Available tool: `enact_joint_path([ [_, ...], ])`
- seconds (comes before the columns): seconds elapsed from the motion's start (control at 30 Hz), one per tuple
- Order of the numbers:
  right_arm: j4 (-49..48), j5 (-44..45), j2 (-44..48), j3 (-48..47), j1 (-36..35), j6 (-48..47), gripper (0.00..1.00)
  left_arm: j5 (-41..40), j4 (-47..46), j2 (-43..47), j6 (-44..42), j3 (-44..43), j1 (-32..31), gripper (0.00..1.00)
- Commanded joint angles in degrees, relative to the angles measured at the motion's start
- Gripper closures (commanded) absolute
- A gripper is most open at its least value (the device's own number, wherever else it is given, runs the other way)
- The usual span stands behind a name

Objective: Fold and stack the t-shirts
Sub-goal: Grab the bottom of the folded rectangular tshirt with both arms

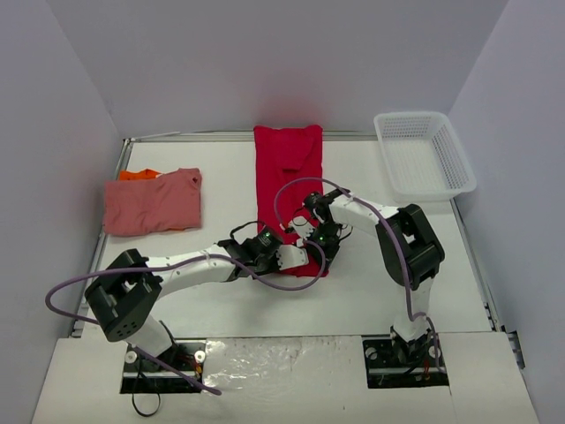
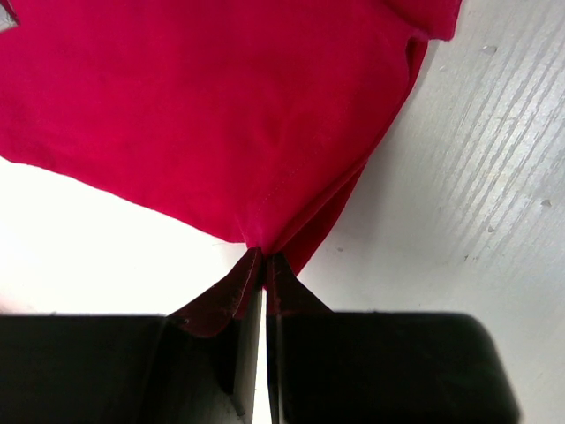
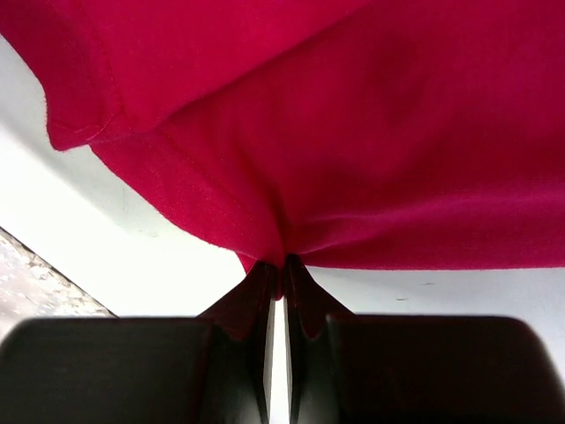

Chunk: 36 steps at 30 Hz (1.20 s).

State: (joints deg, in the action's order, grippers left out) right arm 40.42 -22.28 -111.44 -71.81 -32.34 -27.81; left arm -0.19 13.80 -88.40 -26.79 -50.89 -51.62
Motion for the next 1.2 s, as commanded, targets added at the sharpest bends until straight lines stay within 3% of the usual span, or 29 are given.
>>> enact_joint_path([
  [0.0,-3.16,-0.92,-5.20,3.61,-1.76,-0.40,1.00,0.19,2.10,1.74,-0.11,-2.45,0.73,0.98],
  [1.17,10.11,-0.39,1.22,-8.78,0.78,-0.31,1.00,1.15,7.03,1.21,-3.80,-9.22,2.57,0.98],
])
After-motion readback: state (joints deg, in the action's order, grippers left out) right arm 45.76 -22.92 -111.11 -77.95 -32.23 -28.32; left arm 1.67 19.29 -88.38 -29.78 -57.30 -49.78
